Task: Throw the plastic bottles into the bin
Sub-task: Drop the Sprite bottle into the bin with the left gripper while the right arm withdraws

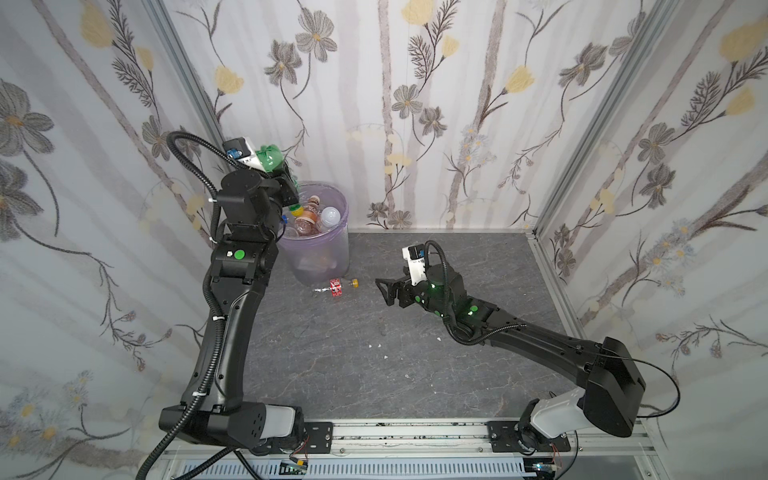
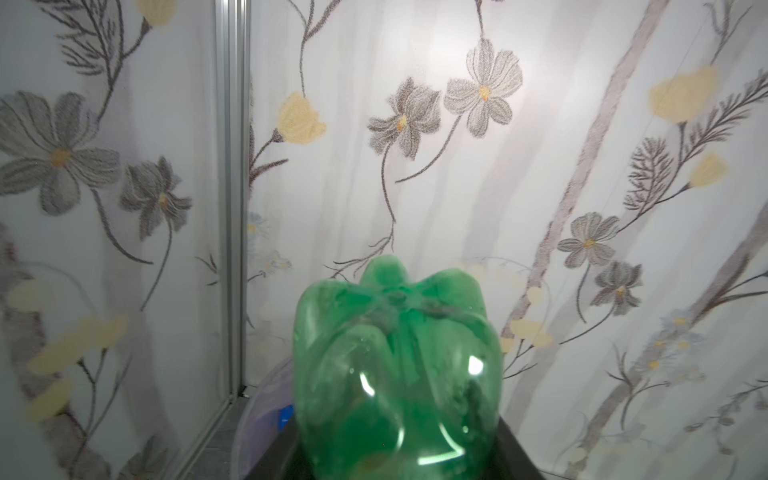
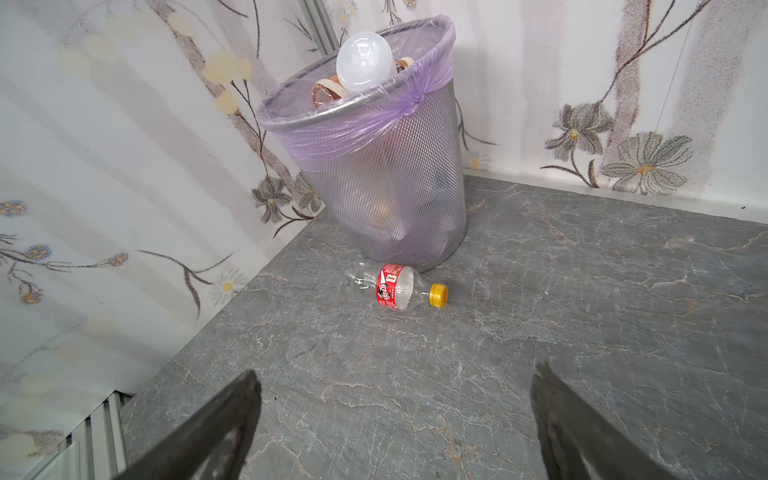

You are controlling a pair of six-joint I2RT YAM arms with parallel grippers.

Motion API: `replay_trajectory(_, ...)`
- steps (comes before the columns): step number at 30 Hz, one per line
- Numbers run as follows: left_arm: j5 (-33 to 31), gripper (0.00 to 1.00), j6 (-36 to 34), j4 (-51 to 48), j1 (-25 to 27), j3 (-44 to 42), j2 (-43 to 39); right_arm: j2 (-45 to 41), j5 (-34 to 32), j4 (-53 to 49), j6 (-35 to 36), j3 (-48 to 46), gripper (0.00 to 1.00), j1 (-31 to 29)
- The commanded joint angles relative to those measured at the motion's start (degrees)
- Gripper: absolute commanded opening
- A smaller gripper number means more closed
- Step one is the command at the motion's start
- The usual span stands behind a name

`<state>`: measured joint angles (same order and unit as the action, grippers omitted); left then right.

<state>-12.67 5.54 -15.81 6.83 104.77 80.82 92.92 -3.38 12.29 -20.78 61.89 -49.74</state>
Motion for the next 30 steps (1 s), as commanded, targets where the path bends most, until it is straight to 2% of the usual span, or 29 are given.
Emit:
replay_trajectory(1,-10.30,0.44,-14.39,-2.40,0.52,8.33,4.86,-0.58,-0.40,-0.11,-0.06,-0.36,1.00,0.51)
replay_trajectory(4,-14.50,0.44,-20.40,-2.82,1.29,15.97,9.86,-0.60,-0.41,-0.58,-0.06,-0.28,1.00,1.01)
replay_trajectory(10,-14.58,0.45,-22.01,-2.56,1.43,28.27,17.42,0.48,-0.27,-1.66,0.08,1.30,1.00,1.72)
replay_trajectory(12,-15.10,0.45,-22.50,-2.56,1.28,28.88,19.86,0.84,-0.16,-1.66,0.04,1.61,1.00,1.78)
replay_trajectory(15,-14.79,0.47,-20.97,-2.56,0.19,24.71,22.84,1.50,-0.07,-1.33,-0.10,1.66,1.00,1.92)
replay_trajectory(16,-13.74,0.49,-19.89,-2.49,-0.46,22.52,23.80,1.74,0.24,-1.22,-0.23,1.66,1.00,1.87)
replay_trajectory(18,-12.84,0.61,-16.94,-2.70,-2.23,20.71,27.12,1.99,0.84,-0.92,-0.55,1.62,1.00,1.91)
replay_trajectory(22,-19.01,0.99,-16.11,-5.27,-1.64,23.30,31.02,1.82,1.56,-1.35,-1.00,1.18,1.00,1.85)
replay_trajectory(24,-20.46,1.00,-15.01,-6.15,-0.44,25.62,28.98,1.27,1.28,-0.89,-1.19,0.10,1.00,1.88)
replay_trajectory(27,-14.30,1.00,-10.43,-7.77,2.63,26.94,22.17,1.63,1.57,-0.36,-1.63,-0.45,1.00,1.85)
replay_trajectory(30,-10.77,1.00,-6.41,-7.74,7.22,22.35,14.48,2.61,2.64,0.22,-2.60,-0.20,1.00,1.92)
